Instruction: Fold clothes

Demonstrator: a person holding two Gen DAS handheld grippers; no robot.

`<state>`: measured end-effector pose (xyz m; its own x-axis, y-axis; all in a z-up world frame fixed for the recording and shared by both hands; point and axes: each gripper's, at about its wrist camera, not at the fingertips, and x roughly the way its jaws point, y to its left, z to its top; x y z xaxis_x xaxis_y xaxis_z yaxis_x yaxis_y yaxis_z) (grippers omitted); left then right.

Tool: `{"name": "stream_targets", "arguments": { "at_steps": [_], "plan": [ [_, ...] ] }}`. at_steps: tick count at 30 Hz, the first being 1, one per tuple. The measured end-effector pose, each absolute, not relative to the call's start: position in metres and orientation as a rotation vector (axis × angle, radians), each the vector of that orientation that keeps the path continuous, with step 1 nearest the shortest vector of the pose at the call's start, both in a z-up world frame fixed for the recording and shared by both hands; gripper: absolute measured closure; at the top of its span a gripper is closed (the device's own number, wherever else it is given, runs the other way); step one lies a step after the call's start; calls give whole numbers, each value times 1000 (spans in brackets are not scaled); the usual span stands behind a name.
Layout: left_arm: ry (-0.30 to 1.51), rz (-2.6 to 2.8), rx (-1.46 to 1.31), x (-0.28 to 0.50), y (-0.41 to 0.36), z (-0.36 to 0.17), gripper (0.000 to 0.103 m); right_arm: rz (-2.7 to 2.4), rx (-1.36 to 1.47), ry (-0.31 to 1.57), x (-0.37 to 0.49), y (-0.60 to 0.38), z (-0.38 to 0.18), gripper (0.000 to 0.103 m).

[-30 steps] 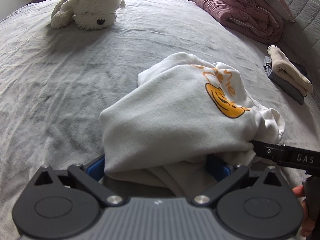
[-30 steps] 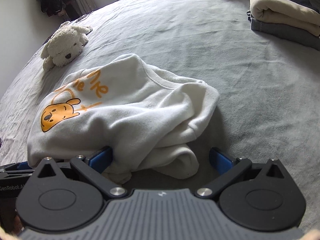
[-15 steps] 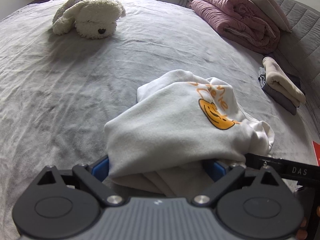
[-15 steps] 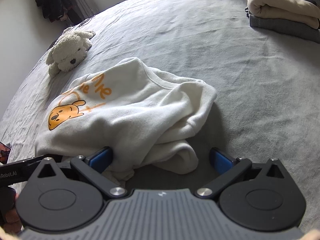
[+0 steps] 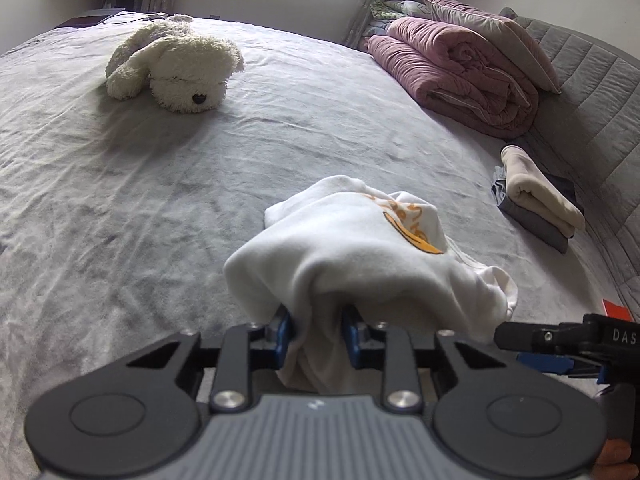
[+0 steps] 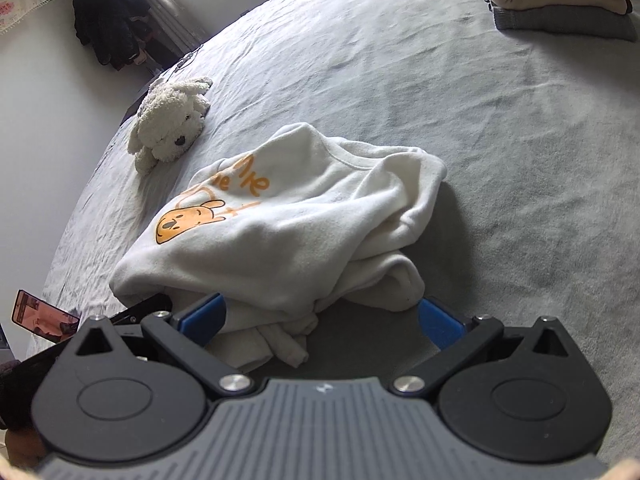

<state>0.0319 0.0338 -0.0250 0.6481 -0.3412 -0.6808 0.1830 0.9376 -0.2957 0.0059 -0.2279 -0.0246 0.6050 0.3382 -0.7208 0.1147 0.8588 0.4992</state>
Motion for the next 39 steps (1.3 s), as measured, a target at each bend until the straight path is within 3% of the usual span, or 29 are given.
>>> {"name": "stream_targets", "arguments": {
  "at_steps": [3, 13, 18, 22, 25, 27, 30, 35, 39],
  "plan": [
    [772, -346, -213, 23, 33, -13, 96, 162, 549, 896, 4, -224, -18, 0],
    [732, -597, -179, -11, 17, 1, 100, 265, 714, 866, 5, -236, -6, 0],
    [777, -690, -122, -26, 3, -10, 100, 301, 769, 844, 4, -238, 0, 6],
    [824, -698, -74, -27, -1, -19, 99, 295, 763, 876, 8, -234, -8, 18],
    [831, -729, -68, -25, 7, -14, 89, 282, 777, 899, 10, -238, -14, 18],
    [811, -744, -90, -23, 18, -8, 69, 263, 778, 897, 10, -243, -13, 18],
    [784, -766, -131, -20, 35, 2, 58, 193, 738, 876, 6, -254, -8, 17],
    [742, -717, -207, -9, 64, 10, 45, 131, 761, 868, 7, -275, -9, 17],
    [755, -605, -284, 10, 84, 5, 44, 67, 743, 877, 11, -284, -14, 17]
  ]
}}
